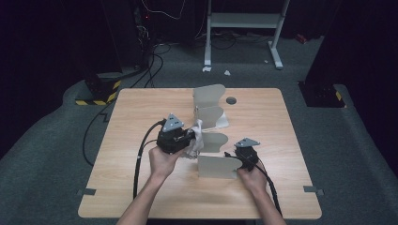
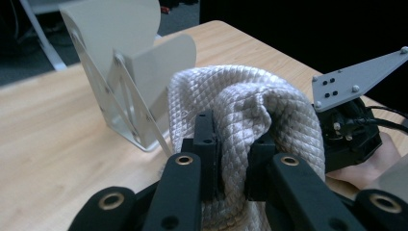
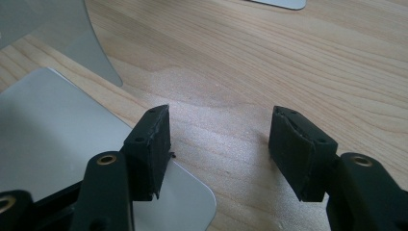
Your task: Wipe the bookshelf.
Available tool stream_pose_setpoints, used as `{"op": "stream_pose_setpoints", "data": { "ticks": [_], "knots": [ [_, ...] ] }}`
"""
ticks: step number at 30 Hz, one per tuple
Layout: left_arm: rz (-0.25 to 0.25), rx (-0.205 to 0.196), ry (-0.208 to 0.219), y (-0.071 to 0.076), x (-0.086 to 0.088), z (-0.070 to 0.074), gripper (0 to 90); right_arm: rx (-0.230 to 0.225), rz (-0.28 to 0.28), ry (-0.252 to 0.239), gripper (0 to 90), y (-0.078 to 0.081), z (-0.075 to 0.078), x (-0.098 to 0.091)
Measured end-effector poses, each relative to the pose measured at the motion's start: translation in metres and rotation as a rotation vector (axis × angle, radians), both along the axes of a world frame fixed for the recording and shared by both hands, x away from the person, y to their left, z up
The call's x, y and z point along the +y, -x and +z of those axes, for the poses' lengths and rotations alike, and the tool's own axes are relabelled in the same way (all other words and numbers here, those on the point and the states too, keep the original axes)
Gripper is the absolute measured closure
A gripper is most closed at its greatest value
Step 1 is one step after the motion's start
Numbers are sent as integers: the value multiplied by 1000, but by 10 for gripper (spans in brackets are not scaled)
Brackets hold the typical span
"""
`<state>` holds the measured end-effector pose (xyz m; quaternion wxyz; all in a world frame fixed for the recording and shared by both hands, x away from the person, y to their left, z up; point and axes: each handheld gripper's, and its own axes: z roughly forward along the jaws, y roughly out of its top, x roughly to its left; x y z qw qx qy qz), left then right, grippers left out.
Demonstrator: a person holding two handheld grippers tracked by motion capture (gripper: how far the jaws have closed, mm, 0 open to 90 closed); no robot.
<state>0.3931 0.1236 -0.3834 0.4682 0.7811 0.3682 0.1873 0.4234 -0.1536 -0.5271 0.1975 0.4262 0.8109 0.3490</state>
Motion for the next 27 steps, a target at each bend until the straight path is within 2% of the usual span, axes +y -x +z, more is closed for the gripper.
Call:
{"op": "stream_pose_setpoints", "data": {
  "ticks": [2,5,11,18,24,27],
  "knots": [
    [-5,7,-21,-9,-1,0,793,0,1,1,404,0,0,0],
    [-12,19,-11,-10,-1,-5,793,0,-4,1,405,1,0,1],
    [0,76,-24,-14,1,-27,793,0,-3,1,405,1,0,1],
    [13,125,-40,-23,-5,-47,794,0,-4,0,411,2,0,1],
    [19,179,-16,-30,-9,-66,794,-3,5,0,424,2,0,1],
    [17,190,-2,-31,-10,-70,793,-3,5,0,424,2,0,1]
  ]
}}
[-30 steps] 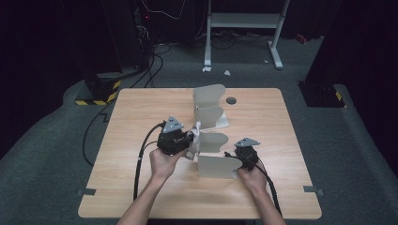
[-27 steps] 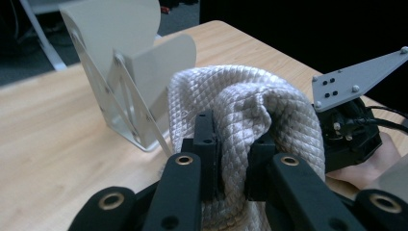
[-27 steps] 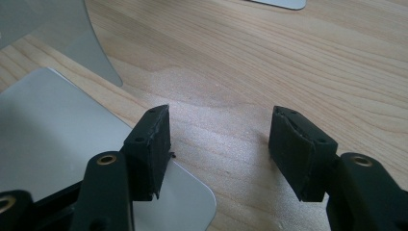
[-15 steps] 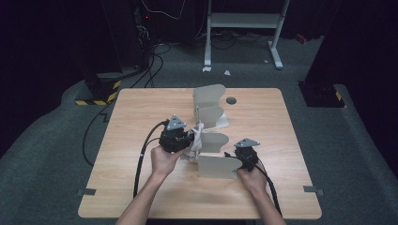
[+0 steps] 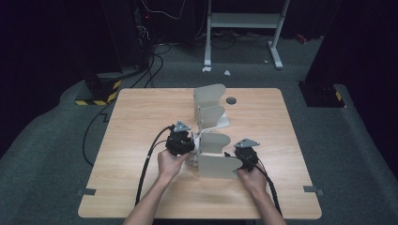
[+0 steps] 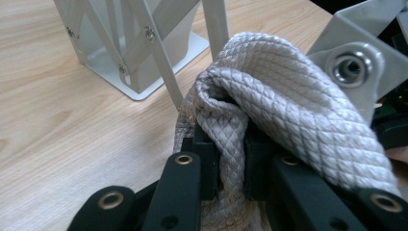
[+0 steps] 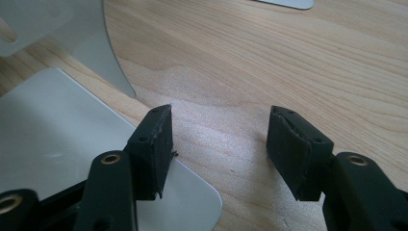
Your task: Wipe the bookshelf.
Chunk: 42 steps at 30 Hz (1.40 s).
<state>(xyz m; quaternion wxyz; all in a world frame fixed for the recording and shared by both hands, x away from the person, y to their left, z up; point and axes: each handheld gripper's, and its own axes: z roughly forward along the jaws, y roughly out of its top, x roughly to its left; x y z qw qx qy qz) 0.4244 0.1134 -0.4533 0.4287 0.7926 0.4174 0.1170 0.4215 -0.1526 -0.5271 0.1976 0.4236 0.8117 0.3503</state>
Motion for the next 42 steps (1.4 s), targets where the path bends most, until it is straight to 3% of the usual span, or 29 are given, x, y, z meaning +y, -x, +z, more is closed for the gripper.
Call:
{"op": "stream_pose_setpoints", "data": {
  "ticks": [7,15,18,27,31,36,40,42],
  "knots": [
    [8,20,-14,-1,0,-7,793,0,5,-1,437,0,0,1],
    [27,100,-50,-13,-6,-28,793,-1,10,-1,450,0,0,1],
    [25,115,-25,-15,-6,-31,794,-2,13,-1,453,0,0,1],
    [34,31,54,-7,7,1,794,0,12,-2,454,1,0,2],
    [14,-19,64,-8,6,14,795,0,10,-2,454,2,0,2],
    [15,-52,48,-14,4,27,797,-1,9,-2,454,2,0,2],
    [32,-74,75,-20,7,41,797,-1,9,-2,453,2,0,2],
    [29,-85,69,-21,5,46,796,-1,9,-1,454,2,0,2]
  ]
}}
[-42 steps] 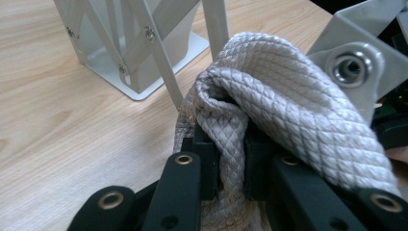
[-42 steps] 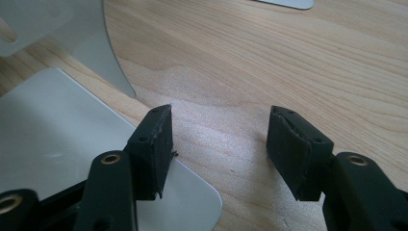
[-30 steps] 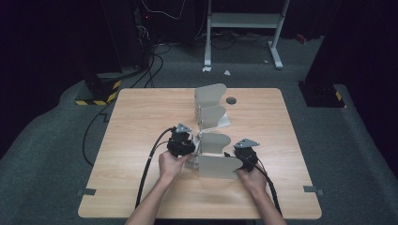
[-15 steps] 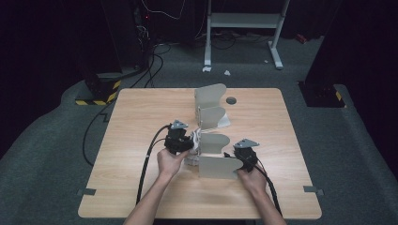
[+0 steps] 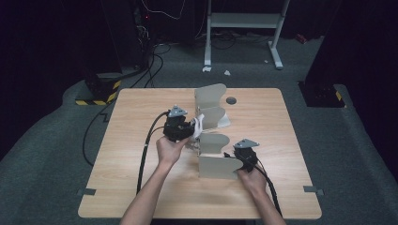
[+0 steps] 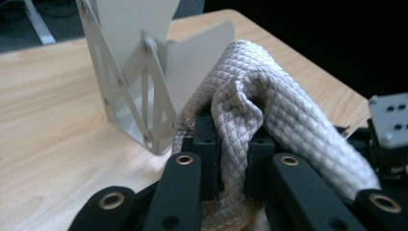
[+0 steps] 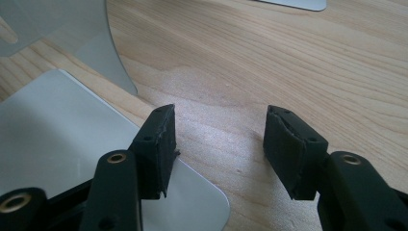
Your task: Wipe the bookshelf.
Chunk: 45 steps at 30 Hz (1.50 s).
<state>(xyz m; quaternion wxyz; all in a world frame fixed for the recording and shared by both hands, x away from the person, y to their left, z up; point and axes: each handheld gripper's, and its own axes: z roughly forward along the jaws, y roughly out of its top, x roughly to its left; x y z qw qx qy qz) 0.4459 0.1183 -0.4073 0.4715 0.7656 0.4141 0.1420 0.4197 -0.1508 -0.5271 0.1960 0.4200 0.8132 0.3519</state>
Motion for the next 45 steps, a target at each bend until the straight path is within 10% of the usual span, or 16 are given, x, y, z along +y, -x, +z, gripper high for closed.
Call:
{"op": "stream_pose_setpoints", "data": {
  "ticks": [45],
  "knots": [
    [-1,117,-65,-17,-9,-51,798,0,12,0,450,0,0,2]
  ]
}}
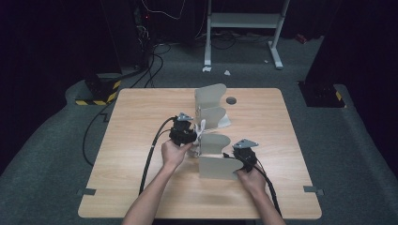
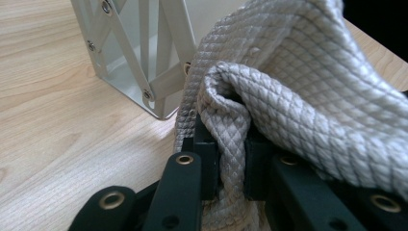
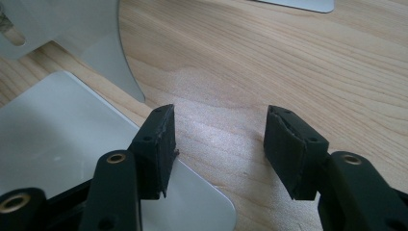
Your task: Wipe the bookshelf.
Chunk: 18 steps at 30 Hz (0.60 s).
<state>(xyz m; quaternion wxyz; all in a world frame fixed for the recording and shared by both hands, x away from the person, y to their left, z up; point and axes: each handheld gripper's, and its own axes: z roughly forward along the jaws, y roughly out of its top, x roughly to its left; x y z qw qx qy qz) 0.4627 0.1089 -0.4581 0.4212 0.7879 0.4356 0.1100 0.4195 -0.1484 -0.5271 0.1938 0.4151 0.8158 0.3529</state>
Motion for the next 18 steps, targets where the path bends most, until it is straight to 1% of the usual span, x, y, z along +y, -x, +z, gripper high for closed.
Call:
{"op": "stream_pose_setpoints", "data": {
  "ticks": [3,4,7,11,13,15,18],
  "knots": [
    [-8,15,-5,-3,0,-3,798,0,0,0,450,0,0,0],
    [-6,18,-13,-3,-1,-3,798,0,1,0,450,0,0,0],
    [-9,17,-18,-2,-2,-5,798,0,1,0,450,0,0,0],
    [5,26,-16,0,0,-7,798,1,0,-1,449,0,0,0],
    [20,38,0,2,2,-10,798,1,1,-1,449,0,0,0],
    [29,46,6,3,2,-13,798,0,2,0,449,0,0,0],
    [36,63,-5,1,-1,-20,798,1,2,0,449,0,0,0]
  ]
}}
